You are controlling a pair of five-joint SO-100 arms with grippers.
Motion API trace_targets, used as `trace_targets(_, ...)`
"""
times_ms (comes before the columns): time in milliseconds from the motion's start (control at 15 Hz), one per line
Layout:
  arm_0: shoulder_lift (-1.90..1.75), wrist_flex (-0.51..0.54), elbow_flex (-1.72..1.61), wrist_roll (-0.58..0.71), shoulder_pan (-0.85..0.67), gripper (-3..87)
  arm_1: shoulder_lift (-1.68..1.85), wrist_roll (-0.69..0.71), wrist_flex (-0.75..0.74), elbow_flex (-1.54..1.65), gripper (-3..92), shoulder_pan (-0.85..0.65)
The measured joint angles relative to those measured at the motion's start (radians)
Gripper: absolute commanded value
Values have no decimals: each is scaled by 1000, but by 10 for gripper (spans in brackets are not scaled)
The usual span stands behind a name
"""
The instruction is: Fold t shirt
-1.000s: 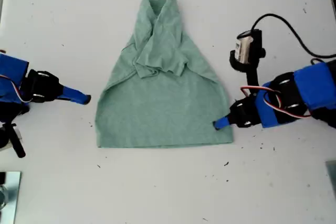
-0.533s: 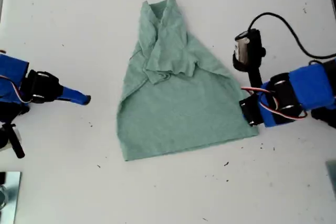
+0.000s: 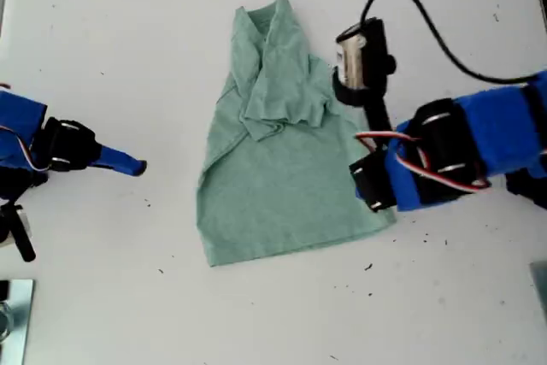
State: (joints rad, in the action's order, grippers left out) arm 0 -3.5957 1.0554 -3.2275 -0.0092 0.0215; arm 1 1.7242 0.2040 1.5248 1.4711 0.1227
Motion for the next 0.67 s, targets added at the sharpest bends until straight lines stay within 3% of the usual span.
trace_targets(67,0,0,0,-6,6,-1,-107,-8,-91,-40,-19,0)
trace_targets(133,0,0,0,-11,6,-1,-199,-14,-202,-51,49,0)
trace_targets(200,0,0,0,-11,6,-1,-262,-31,-295,-32,305,2)
trace_targets(267,0,0,0,-11,6,-1,-291,-43,-436,40,424,0)
trace_targets(333,0,0,0,-11,6,-1,-307,-49,-545,72,427,0)
trace_targets(400,0,0,0,-14,6,-1,-304,-49,-543,60,406,2)
trace_targets(667,0,0,0,-17,6,25,-163,-15,-52,-281,310,25)
